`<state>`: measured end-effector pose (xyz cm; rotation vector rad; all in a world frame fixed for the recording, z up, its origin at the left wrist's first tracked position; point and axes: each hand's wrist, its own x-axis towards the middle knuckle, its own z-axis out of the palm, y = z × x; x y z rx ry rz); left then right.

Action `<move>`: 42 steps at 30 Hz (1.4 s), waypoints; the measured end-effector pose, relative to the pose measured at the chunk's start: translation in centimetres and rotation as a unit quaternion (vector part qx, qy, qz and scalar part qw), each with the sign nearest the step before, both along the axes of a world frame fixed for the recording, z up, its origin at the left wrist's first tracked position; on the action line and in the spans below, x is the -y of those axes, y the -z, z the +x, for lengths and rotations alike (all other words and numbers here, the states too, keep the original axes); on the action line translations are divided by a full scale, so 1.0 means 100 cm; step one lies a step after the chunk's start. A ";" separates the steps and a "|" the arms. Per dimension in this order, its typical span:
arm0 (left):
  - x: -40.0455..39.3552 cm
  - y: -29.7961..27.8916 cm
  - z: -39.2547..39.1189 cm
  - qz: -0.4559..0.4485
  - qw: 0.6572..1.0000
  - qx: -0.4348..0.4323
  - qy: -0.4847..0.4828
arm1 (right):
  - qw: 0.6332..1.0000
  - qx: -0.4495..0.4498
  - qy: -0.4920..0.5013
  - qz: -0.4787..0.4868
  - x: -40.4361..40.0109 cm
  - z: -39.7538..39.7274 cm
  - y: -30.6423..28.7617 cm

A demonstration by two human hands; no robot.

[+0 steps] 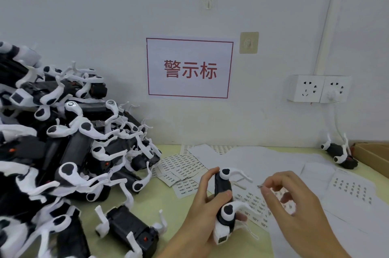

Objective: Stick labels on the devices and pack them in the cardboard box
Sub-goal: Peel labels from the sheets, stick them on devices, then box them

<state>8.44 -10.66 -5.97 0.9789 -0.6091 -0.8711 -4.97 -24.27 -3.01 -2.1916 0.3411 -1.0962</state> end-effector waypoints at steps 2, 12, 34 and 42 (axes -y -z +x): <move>0.000 0.001 0.001 -0.003 1.000 -0.002 -0.002 | 0.999 -0.015 -0.027 -0.020 -0.001 0.006 -0.014; 0.002 0.005 0.009 -0.015 1.000 -0.018 0.002 | 0.958 -0.245 -0.118 -0.086 0.024 0.050 -0.060; 0.001 0.001 0.006 -0.013 0.999 -0.027 0.018 | 0.936 -0.283 -0.096 -0.186 0.005 0.051 -0.053; -0.001 -0.002 0.002 -0.017 0.999 -0.023 0.019 | 0.938 -0.278 -0.095 -0.184 0.003 0.051 -0.054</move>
